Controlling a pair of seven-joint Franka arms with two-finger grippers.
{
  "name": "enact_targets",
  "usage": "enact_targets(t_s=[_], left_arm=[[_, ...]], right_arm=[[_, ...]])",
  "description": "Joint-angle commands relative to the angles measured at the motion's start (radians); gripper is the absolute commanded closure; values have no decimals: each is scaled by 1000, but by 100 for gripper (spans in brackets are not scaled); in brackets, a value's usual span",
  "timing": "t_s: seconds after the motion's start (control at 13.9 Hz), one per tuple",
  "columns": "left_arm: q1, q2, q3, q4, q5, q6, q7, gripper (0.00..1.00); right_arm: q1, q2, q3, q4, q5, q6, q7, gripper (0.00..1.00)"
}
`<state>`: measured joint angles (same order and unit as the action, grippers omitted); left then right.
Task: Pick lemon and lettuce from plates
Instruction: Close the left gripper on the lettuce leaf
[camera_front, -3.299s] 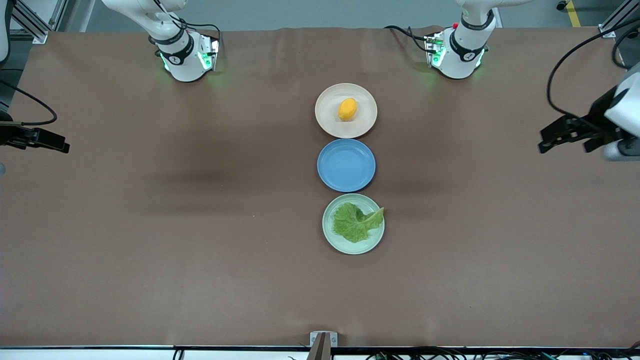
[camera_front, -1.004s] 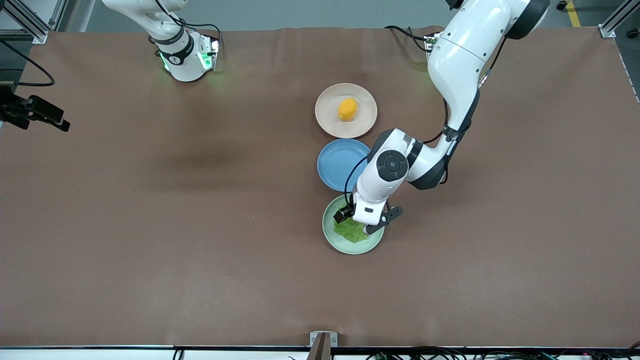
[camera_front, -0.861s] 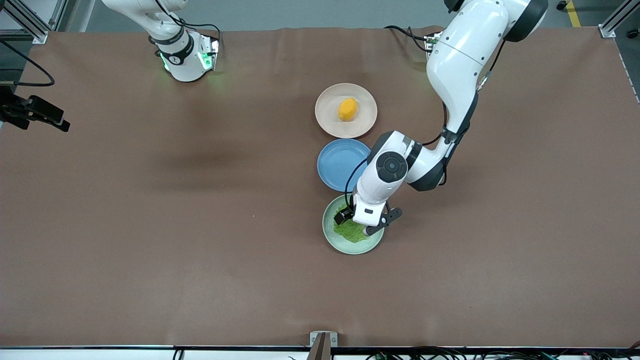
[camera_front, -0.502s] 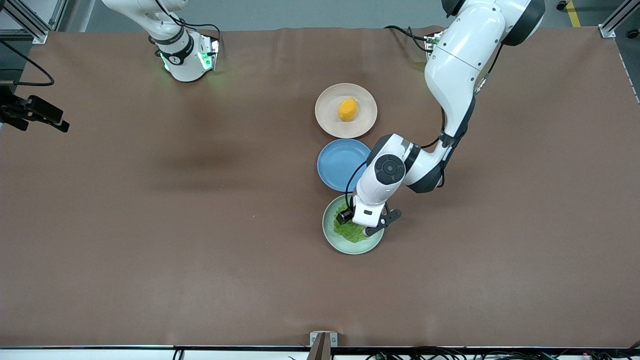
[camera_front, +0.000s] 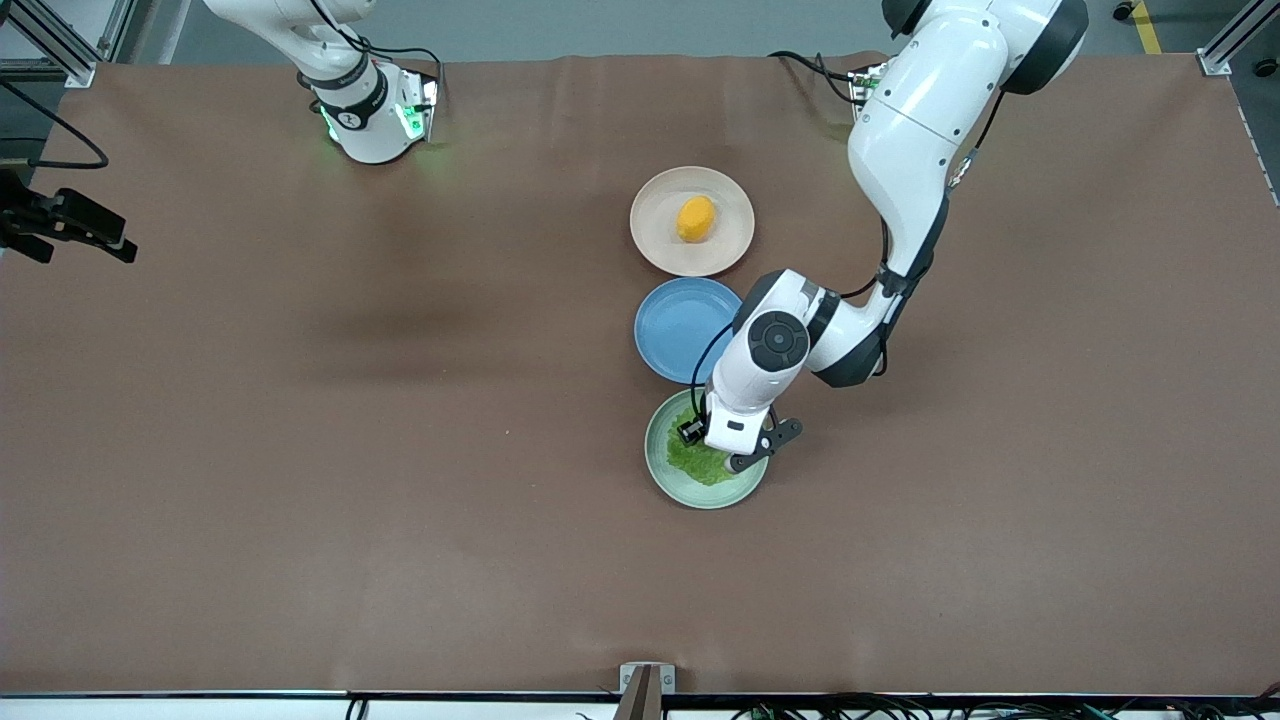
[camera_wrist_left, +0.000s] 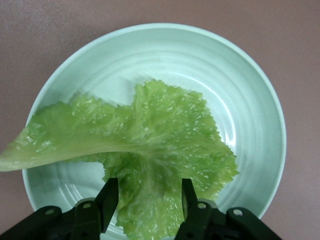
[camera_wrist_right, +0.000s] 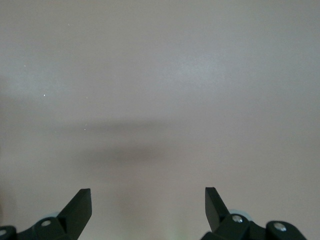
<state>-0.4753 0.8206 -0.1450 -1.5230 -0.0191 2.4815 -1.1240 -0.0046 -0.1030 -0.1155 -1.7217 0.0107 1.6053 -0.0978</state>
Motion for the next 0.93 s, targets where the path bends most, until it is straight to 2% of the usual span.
enact_targets(t_s=[0.0,0.07,0.36,0.65,0.86], left_arm=[[-8,6,5,11,27,8,-25,61],[-8,5,7,11,27,7,-25,71],[-6,-11,5,14,25,-4,-26,97],[7,-72,5,17,24,-82,-28,99],[49,-176,4,9,21,-228,-28,99]], right_arm=[[-8,-34,10,-35,-23,12,-14,0],[-8,-34,10,-35,-23,12,-14,0],[-6,-34,10,-35,-23,4,-8,0],[-2,-38,13,-36,-5,2,1,0],[-3,-38,13,-35,5,2,1,0]])
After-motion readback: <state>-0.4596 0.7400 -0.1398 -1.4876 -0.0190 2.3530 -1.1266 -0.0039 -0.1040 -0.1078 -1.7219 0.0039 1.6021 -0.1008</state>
